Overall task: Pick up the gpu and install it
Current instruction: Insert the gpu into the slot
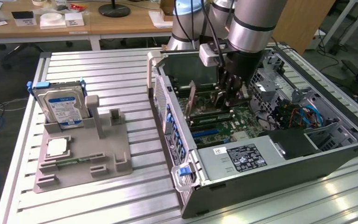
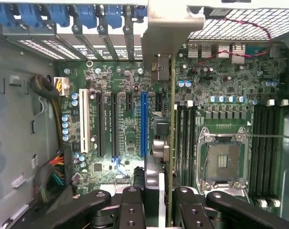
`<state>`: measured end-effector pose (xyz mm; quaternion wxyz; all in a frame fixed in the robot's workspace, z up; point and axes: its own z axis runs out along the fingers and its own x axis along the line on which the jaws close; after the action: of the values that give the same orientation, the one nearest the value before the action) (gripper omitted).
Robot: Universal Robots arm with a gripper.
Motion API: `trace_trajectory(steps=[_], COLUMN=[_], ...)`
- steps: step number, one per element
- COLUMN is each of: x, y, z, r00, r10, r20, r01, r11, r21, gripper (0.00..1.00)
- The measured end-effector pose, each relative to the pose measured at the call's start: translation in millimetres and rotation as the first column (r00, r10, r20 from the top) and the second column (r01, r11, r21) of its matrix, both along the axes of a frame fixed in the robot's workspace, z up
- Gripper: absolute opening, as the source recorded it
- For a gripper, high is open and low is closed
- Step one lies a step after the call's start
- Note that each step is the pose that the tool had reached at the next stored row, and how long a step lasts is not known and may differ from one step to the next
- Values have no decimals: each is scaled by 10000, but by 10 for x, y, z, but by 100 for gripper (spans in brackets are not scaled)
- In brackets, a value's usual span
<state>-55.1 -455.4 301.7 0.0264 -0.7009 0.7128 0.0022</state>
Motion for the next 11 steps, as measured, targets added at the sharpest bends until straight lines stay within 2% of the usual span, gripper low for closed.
trace_trajectory(steps=[2, 7, 11], x=[-7, -10, -11], y=[0, 0, 0], z=[-34, -109, -116], r00=[10000, 9987, 9984], r10=[-13, -511, -558], r20=[-1, -24, -34], r01=[13, 511, 558], r11=[10000, 9987, 9984], r21=[-35, -49, -51], gripper=[28, 28, 28])
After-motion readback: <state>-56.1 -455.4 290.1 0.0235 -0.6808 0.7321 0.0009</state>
